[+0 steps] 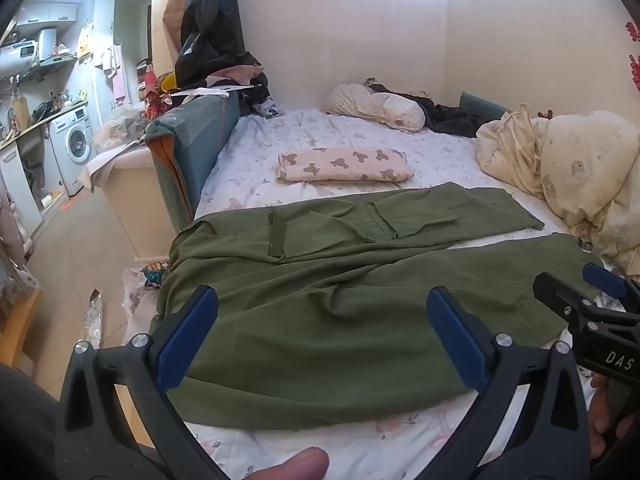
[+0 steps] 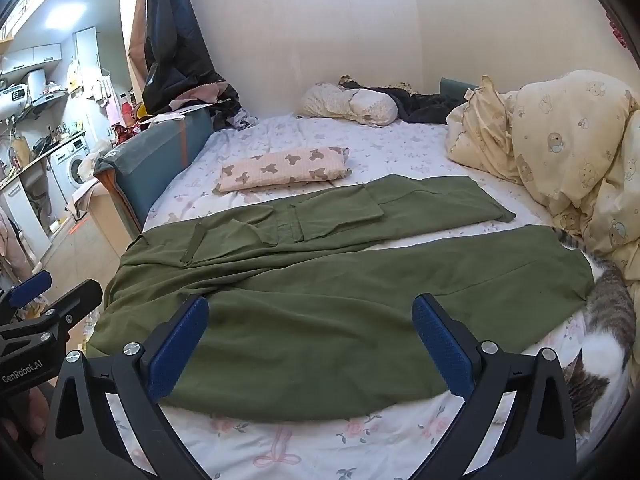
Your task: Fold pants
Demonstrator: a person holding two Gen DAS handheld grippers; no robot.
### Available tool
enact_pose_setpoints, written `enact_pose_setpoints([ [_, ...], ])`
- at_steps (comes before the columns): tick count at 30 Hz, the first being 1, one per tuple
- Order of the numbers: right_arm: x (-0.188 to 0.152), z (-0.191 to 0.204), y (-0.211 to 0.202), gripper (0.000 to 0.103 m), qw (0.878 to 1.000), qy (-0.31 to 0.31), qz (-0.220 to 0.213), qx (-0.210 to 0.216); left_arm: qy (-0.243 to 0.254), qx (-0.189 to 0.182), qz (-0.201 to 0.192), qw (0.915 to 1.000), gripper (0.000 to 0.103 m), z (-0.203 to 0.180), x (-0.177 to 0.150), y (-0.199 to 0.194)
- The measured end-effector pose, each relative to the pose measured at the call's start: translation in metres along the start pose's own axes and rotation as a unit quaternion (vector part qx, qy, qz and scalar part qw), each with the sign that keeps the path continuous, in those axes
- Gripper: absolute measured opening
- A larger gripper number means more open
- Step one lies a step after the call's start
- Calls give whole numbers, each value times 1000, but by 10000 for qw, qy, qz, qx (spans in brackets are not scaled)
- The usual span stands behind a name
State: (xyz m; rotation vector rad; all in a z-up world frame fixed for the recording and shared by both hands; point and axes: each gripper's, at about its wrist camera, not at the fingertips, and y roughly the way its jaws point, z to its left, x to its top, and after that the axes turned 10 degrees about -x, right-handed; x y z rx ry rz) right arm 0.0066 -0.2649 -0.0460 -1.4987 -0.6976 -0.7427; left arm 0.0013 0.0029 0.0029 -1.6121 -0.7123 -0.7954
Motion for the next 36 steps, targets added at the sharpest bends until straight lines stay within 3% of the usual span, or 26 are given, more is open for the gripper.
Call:
enact_pose_setpoints([
  [36, 2, 2, -1, 103, 10000, -21, -38, 6, -50, 15, -54, 10000, 103, 3, 3, -5],
])
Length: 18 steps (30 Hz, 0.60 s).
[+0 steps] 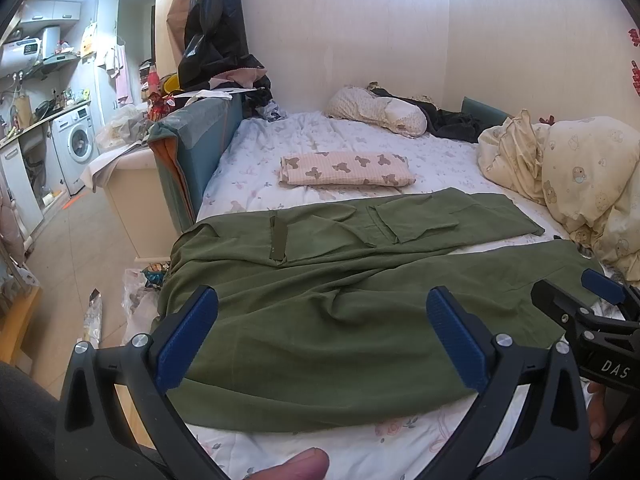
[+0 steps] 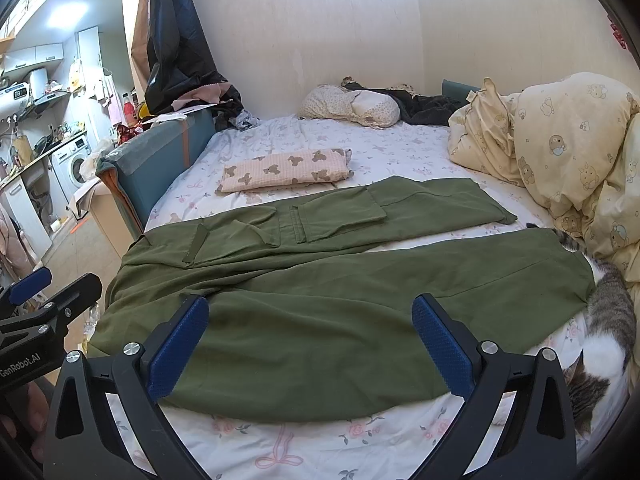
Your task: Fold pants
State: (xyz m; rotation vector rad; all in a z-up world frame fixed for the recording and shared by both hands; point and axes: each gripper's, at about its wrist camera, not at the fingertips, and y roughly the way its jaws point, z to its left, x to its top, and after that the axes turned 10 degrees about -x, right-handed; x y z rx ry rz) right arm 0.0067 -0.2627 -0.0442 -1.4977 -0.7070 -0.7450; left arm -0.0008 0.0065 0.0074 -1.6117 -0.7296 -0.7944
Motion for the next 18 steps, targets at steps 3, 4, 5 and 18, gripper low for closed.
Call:
enact_pose_setpoints([
  [3, 0, 0, 0, 103, 10000, 8, 6, 8, 1, -10, -1, 10000, 103, 0, 2, -1],
  [4, 0, 0, 0, 103, 10000, 6, -4, 8, -2, -8, -10, 10000, 103, -1, 2, 0],
  [5, 0, 0, 0, 103, 10000, 5, -10, 6, 0, -9, -16, 10000, 103, -1, 2, 0],
  [18, -1, -2, 1, 103, 10000, 8, 1, -8, -5, 1, -13, 10000, 103, -1, 2, 0],
])
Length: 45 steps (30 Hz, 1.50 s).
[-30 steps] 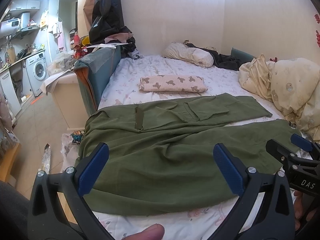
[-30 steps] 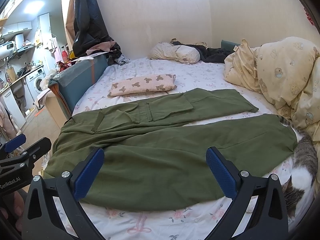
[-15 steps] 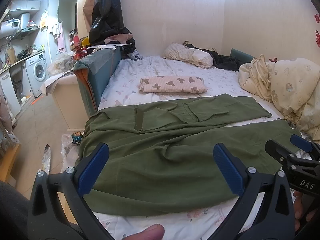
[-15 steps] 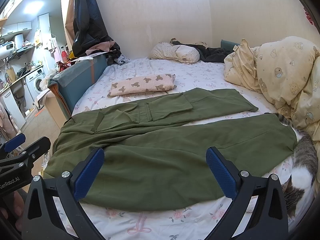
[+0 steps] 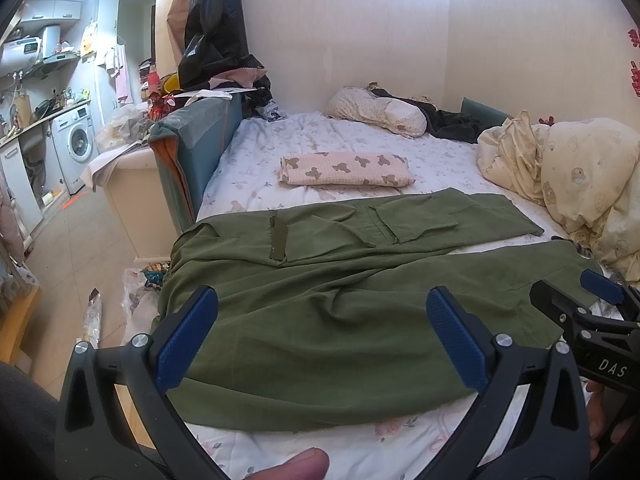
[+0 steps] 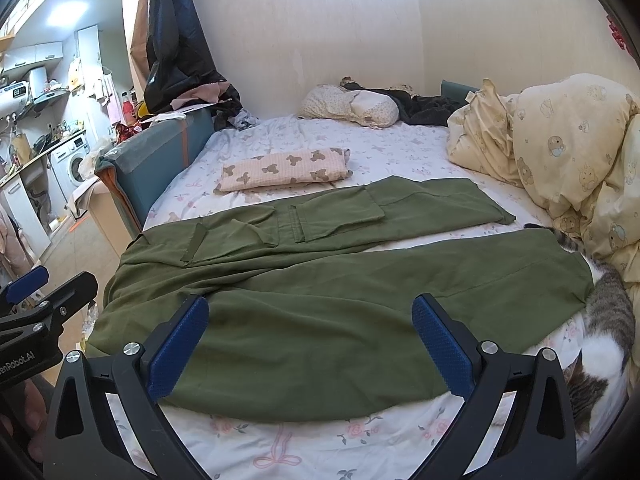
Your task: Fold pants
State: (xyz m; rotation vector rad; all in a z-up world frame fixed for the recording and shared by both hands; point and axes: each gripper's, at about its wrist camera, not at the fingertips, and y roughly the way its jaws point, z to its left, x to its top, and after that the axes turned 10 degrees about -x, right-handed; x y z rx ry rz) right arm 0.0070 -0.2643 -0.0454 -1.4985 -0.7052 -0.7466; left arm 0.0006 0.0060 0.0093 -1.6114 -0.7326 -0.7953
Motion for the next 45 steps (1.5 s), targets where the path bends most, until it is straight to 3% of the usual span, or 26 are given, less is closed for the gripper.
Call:
enact_pose_setpoints([
  [25, -1, -2, 1, 103, 10000, 0, 13, -8, -23, -93, 41, 9999, 103, 3, -3, 0],
  [28, -3, -6, 2, 103, 9999, 70, 75, 40, -219, -276, 172, 9992, 103, 23, 0, 2],
  [33, -2, -20, 4, 103, 9991, 294, 214, 219, -963, 363, 438, 9937, 103, 101, 4, 8],
  [36, 1, -28, 7, 103, 9975, 519, 334, 331, -1782, 944, 679, 9771, 103, 164, -2, 14],
  [39, 1, -36, 15, 103, 9936, 775, 629, 521, -2791, 1406, 1078, 9438, 102, 226, -29, 29],
  [40, 0, -39, 17, 103, 9918, 872, 711, 606, -3260, 1563, 1270, 9236, 102, 248, -47, 38],
  [42, 0, -41, 20, 103, 9898, 961, 807, 682, -3899, 1696, 1393, 8943, 100, 273, -75, 50],
  [43, 0, -42, 22, 103, 9889, 1000, 845, 701, -4347, 1708, 1455, 8722, 96, 284, -99, 58],
  [45, 0, -44, 24, 103, 9875, 1074, 904, 721, -4823, 1570, 1514, 8484, 92, 288, -129, 69],
])
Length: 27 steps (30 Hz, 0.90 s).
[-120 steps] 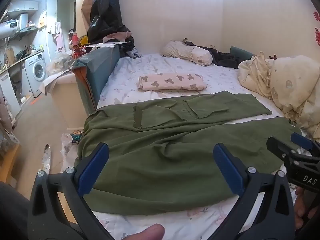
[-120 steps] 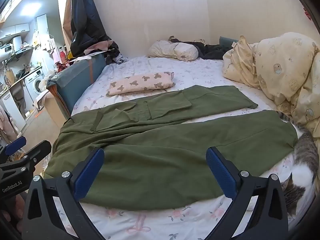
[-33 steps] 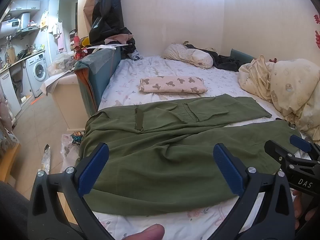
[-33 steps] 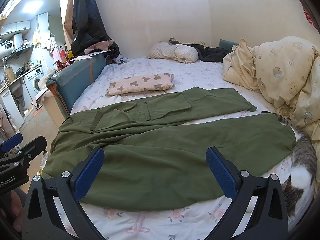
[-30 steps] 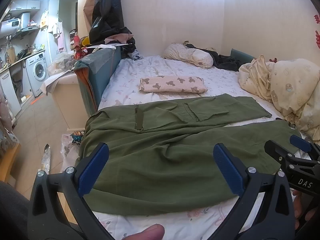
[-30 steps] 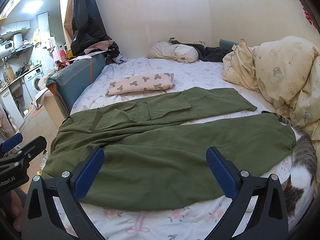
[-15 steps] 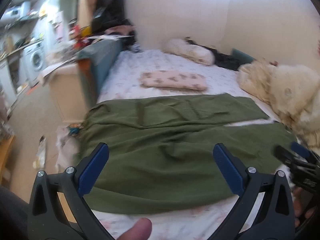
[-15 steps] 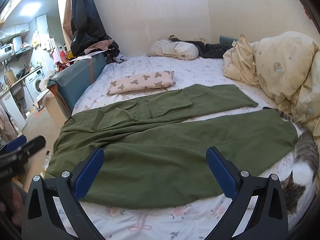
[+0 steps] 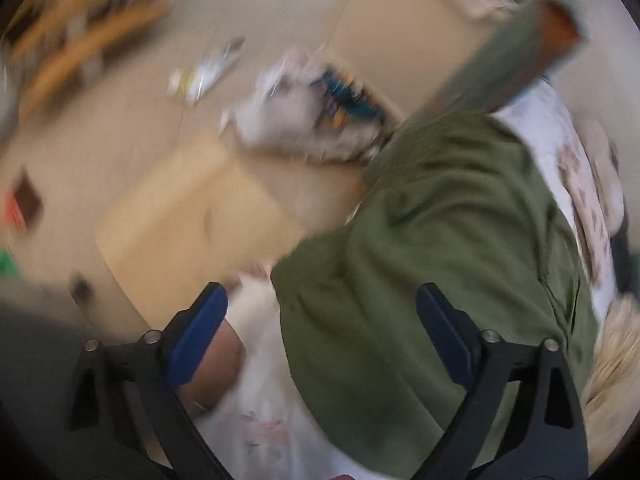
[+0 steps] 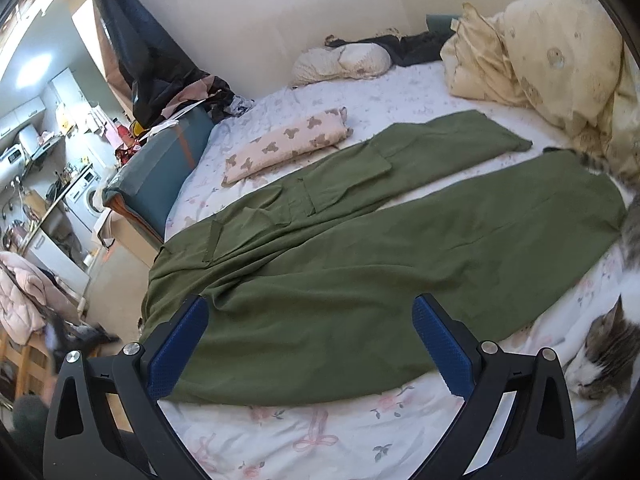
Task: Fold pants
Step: 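Grasp the elastic waistband of the green pants with the left gripper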
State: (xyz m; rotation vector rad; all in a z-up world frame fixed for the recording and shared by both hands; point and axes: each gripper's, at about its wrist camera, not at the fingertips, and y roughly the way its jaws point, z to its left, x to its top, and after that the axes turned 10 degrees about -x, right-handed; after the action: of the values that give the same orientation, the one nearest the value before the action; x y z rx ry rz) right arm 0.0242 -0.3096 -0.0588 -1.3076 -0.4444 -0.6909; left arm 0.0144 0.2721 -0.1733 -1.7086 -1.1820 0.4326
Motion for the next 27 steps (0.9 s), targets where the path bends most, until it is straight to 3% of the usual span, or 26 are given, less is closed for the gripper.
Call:
enact_pose_setpoints([
  [3, 0, -2, 3, 103, 9999, 77, 68, -70, -810, -360, 479, 9949, 87, 25, -26, 32],
  [4, -1, -3, 3, 103, 9999, 93, 96, -100, -1137, -559, 522, 9906, 87, 34, -35, 40],
  [7, -2, -5, 6, 103, 9997, 101, 147, -156, -1457, -805, 418, 9852, 86, 45, -40, 48],
  [9, -2, -5, 8, 103, 9997, 114, 171, -166, -1665, -1102, 378, 9791, 59, 51, -39, 55],
  [10, 0, -6, 8, 103, 9996, 132, 174, -171, -1700, -1299, 508, 9755, 55, 52, -33, 63],
  [11, 0, -6, 8, 103, 9996, 137, 163, -175, -1651, -1345, 495, 9758, 40, 48, -32, 62],
  [12, 0, -6, 8, 103, 9996, 134, 154, -181, -1525, -1345, 445, 9781, 21, 41, -28, 59],
  [14, 1, -6, 8, 103, 9997, 116, 127, -196, -1049, -1068, 199, 9885, 9, 24, -21, 38],
  [18, 1, -6, 9, 103, 9997, 55, 102, -223, -623, -1253, -138, 9901, 6, 1, -10, -6],
  [21, -2, -8, 14, 103, 9995, 127, 271, -125, 388, -1101, -369, 9925, 5, -40, -6, -47],
  [24, -19, -13, 39, 103, 9922, 528, 1072, 360, 1254, -766, -622, 9872, 5, -76, -7, -80],
  [27, -50, -19, 72, 103, 9707, 1171, 1951, 773, 1611, -642, -725, 9822, 5, -94, -6, -89],
])
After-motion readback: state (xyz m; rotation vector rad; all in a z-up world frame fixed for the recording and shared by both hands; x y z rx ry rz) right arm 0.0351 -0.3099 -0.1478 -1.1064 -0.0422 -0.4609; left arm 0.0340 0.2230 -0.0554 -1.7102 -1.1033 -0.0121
